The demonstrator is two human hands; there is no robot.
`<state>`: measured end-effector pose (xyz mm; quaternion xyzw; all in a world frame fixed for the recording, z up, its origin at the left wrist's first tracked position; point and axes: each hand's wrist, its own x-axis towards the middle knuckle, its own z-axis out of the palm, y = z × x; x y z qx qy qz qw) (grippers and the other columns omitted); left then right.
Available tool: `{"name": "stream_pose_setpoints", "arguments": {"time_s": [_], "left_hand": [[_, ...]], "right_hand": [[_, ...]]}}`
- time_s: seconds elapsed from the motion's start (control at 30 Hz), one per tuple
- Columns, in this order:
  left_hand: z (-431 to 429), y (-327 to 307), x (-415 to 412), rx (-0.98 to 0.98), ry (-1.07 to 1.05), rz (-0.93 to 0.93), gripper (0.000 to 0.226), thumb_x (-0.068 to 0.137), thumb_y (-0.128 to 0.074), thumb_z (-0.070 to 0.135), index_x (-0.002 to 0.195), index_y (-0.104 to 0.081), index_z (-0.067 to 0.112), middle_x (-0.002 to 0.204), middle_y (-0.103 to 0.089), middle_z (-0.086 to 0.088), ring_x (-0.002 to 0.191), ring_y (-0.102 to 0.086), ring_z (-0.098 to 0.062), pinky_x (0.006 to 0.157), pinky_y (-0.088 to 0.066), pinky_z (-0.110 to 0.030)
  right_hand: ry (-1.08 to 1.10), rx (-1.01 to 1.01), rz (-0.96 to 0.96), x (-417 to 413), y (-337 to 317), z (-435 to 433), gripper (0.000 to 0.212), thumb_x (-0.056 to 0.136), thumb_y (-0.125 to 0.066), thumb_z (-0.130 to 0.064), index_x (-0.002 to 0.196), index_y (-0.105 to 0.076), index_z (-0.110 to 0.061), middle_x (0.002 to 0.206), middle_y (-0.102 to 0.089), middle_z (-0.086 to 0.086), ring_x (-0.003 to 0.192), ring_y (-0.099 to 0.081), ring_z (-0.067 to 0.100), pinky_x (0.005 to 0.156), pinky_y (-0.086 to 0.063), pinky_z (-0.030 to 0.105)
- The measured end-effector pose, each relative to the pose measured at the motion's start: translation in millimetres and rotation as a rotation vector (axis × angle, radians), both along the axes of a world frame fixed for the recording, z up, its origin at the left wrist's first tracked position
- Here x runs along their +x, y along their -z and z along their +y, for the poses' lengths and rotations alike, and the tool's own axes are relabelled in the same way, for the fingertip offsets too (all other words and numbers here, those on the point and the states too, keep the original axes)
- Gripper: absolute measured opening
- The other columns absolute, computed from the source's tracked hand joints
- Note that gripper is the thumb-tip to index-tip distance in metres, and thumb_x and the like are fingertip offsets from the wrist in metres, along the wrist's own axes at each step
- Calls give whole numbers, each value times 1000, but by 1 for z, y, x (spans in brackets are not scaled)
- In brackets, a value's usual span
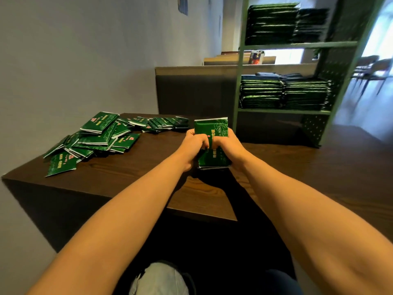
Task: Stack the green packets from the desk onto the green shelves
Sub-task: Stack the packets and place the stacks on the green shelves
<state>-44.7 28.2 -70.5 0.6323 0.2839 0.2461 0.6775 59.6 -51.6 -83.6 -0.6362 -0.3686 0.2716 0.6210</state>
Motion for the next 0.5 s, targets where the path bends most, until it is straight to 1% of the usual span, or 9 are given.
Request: {"name": "stream_pose_setpoints", "arguments": {"time_s": [0.03,0.1,0.13,0.17,0.27,0.33,0.4,0.43,0.5], "left_hand": [[-6,0,6,29,5,6,51,74,-48,-4,123,-43,13,92,-53,-7,88,-53,-21,74,-46,-35],[-13,1,16,72,20,17,65,73,-49,-5,133,-38,17,105,-56,-10,100,-54,-25,78,-47,-37],[-15,2,19,87,26,22,69,72,-49,-5,136,-36,19,109,-56,-12,102,-54,-25,78,-47,-37],[-19,1,22,96,36,23,71,72,-49,-6,137,-35,21,113,-56,-13,100,-53,-25,78,-47,-36],[-32,3,29,62,68,-20,69,77,-43,-9,138,-33,22,118,-55,-14,99,-54,-24,76,-48,-34],[-38,7,31,17,93,-72,69,79,-41,-8,139,-33,26,122,-56,-11,106,-56,-26,77,-50,-35],[-41,11,31,-23,113,-113,70,81,-40,-7,140,-35,29,126,-57,-10,109,-57,-25,73,-52,-34],[-42,13,31,-34,123,-134,69,81,-39,-8,139,-37,30,127,-58,-9,107,-58,-23,71,-53,-33],[-45,13,28,-42,123,-161,69,83,-37,-9,139,-36,32,125,-58,-5,107,-58,-21,75,-53,-33]], "right_hand": [[8,-3,-12,5,-1,-8,80,53,-65,-12,133,-56,-5,120,-70,15,113,-68,29,94,-58,41],[24,-18,-11,9,-5,-23,68,65,-62,-1,132,-54,-11,120,-69,9,115,-66,25,92,-56,37],[29,-25,5,12,-4,-28,62,72,-59,6,130,-53,-16,120,-67,6,116,-64,23,93,-54,37],[44,-25,17,16,-3,-32,61,76,-56,11,128,-51,-21,120,-66,3,118,-62,23,96,-52,38],[48,-33,35,25,6,-38,68,75,-55,14,129,-49,-26,124,-65,2,122,-60,23,107,-49,46],[56,-31,28,27,12,-40,76,67,-57,10,133,-47,-26,125,-64,1,123,-59,22,108,-48,47],[52,-32,29,26,16,-40,87,59,-57,4,140,-45,-24,130,-63,2,126,-58,22,107,-50,46],[47,-34,28,25,18,-40,88,61,-57,6,143,-44,-23,131,-62,3,127,-57,23,106,-50,45],[43,-50,28,26,20,-39,85,71,-52,17,146,-40,-21,131,-60,2,129,-55,24,108,-49,45]]}}
